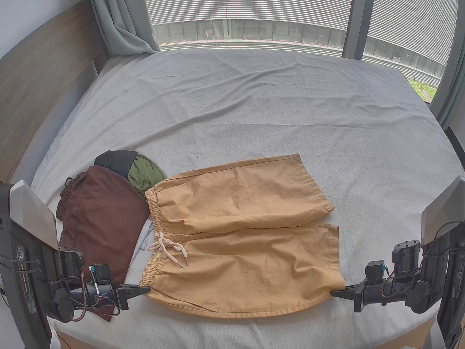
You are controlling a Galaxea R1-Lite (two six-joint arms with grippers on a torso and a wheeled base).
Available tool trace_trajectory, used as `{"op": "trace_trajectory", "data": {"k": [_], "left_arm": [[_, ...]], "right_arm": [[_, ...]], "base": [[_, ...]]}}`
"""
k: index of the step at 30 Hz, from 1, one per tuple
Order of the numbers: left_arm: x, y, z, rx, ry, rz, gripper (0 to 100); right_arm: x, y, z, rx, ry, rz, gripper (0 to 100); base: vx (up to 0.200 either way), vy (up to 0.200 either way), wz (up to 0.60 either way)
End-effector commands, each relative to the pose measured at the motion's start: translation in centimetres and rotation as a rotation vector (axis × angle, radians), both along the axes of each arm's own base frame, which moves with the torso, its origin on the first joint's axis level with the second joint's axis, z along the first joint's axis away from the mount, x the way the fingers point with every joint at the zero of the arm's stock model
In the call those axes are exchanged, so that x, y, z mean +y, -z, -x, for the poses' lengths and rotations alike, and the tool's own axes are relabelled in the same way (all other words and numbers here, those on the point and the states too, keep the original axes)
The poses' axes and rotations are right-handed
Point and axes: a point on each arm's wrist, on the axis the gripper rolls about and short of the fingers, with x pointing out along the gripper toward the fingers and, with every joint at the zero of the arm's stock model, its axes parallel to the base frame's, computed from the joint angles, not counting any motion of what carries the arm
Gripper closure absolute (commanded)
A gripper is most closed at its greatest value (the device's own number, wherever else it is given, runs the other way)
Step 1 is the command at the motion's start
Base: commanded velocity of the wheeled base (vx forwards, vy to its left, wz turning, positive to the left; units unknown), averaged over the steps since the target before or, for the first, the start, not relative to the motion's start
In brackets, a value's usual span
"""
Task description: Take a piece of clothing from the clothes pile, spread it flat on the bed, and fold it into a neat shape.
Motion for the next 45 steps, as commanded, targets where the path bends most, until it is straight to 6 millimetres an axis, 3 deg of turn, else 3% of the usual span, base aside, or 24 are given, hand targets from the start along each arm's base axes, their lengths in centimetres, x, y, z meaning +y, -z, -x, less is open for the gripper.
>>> {"op": "trace_trajectory", "data": {"k": [1,11,19,45], "left_arm": [[-0.4,-0.3,-0.4,-0.027,0.017,0.001,100],[-1.1,-3.3,-1.9,-0.065,-0.028,0.106,100],[-1.1,-4.7,-2.9,-0.104,-0.05,0.144,100],[-0.8,-6.3,-4.8,-0.126,-0.118,0.223,100]], "right_arm": [[0.2,-0.5,-0.1,-0.018,0.015,-0.031,100],[0.4,-2.7,-1.1,-0.1,0.04,-0.086,100],[0.6,-4.0,-1.1,-0.127,0.043,-0.124,100],[1.6,-7.0,0.5,-0.211,-0.005,-0.168,100]], "base": [[0.0,0.0,0.0],[0.0,0.0,0.0],[0.0,0.0,0.0],[0.0,0.0,0.0]]}}
